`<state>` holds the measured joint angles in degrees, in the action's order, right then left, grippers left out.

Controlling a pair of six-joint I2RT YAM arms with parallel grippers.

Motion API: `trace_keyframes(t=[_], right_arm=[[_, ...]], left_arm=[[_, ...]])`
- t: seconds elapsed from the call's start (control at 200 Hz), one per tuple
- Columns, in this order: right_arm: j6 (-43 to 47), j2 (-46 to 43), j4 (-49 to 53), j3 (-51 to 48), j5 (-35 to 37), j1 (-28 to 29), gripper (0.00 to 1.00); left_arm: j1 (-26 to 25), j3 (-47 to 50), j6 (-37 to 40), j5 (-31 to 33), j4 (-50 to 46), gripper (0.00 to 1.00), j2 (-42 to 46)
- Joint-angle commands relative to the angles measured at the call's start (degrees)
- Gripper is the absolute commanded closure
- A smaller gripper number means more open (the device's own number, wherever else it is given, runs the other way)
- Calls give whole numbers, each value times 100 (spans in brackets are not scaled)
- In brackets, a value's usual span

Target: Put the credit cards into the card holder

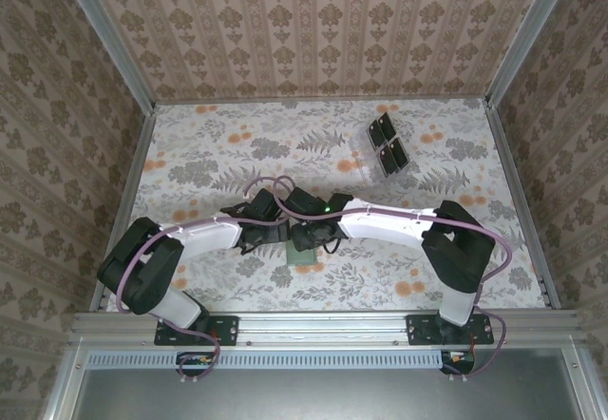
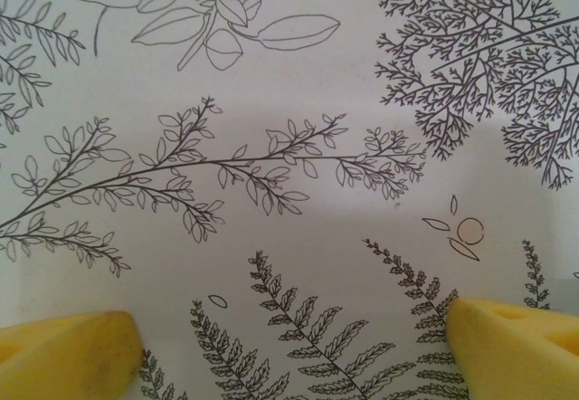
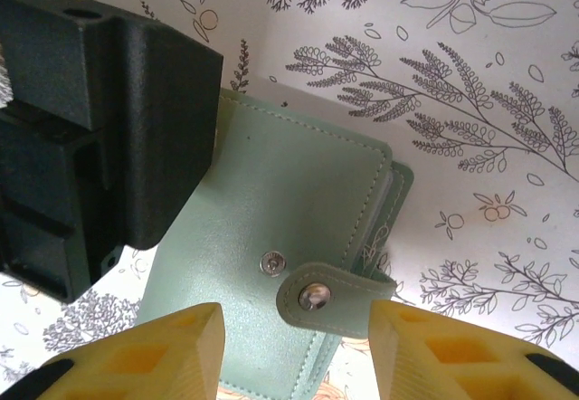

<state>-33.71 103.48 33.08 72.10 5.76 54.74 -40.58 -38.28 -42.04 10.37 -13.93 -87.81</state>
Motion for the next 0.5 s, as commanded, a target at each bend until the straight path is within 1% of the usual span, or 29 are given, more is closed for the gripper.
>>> trace_keyframes(t=[0.0,0.145,0.345,0.495], right_arm=[[154,169,417,274,299,59,54],[198,307,495,382,342,89,57],[244,375,533,419,362,101,64],[250,383,524,410,345,107,65]], left_arm=[[15,502,-138,-1443,545,0,-922],[24,537,-147,-1468,597,0,-935],[34,568,-155,-1489,663,0,-964],[36,568,-165,-1495,690,0,-993]])
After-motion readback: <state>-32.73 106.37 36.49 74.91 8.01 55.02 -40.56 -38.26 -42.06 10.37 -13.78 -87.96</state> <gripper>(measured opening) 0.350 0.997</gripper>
